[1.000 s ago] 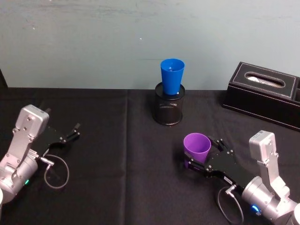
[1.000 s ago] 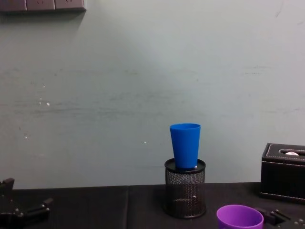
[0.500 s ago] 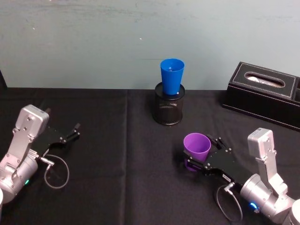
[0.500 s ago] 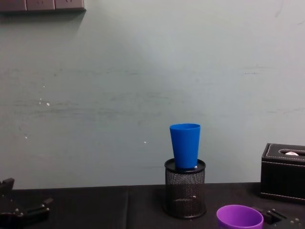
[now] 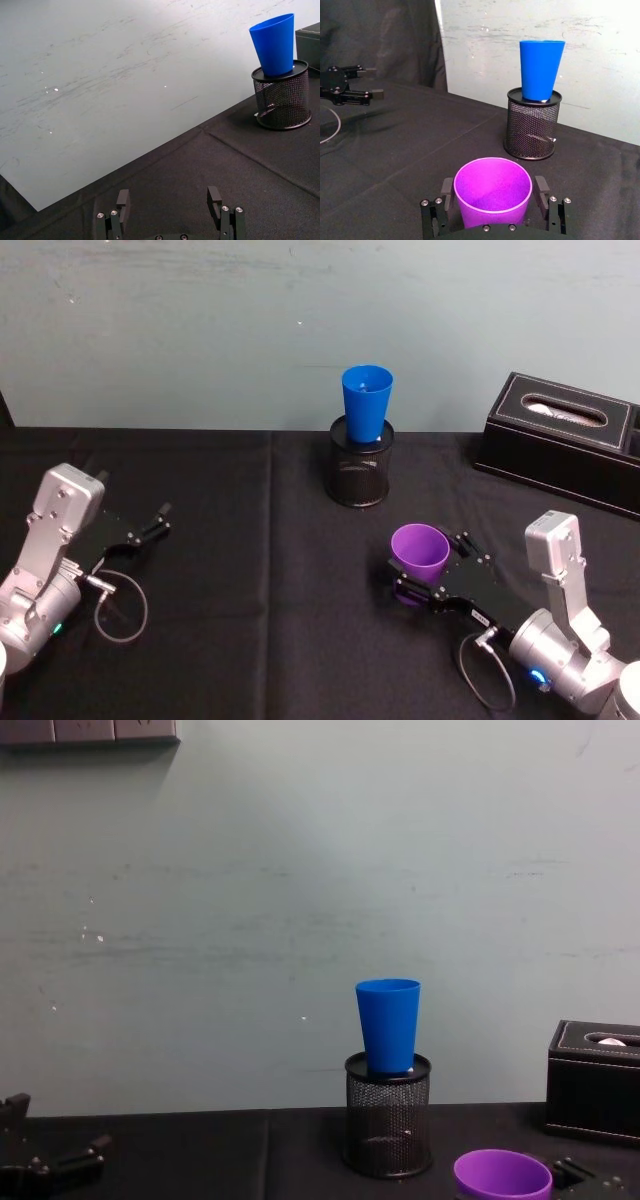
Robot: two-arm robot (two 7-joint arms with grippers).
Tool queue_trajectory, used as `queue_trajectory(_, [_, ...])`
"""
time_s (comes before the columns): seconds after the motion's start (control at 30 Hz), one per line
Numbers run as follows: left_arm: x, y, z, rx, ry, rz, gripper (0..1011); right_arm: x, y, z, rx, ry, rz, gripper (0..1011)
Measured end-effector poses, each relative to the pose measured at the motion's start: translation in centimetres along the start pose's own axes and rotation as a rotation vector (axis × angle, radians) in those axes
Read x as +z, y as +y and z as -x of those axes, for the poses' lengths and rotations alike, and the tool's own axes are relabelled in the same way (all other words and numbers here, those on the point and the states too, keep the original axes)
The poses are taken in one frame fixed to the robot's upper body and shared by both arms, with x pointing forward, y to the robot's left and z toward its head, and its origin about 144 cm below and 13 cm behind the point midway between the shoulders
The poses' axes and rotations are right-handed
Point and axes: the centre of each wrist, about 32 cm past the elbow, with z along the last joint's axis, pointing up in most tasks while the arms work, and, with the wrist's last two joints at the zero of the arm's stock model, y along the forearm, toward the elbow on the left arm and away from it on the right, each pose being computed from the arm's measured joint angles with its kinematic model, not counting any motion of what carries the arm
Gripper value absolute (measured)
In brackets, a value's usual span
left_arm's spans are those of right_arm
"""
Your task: Pick up one cup with a gripper and tap it against the other cup.
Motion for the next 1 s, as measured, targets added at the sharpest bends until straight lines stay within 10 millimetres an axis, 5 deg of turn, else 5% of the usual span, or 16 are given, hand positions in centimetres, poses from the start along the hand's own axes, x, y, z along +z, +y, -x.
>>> queue_trajectory(0.8, [0.00,0.00,0.00,0.000,0.000,0.000,1011,-0.07,0.19,-0.03,0.006,0.002,0.001,995])
queue_trajectory(1.0, [0.00,0.00,0.00,0.000,0.000,0.000,1011,-0.06,0.18,-0.03,0.005,0.002,0.001,870])
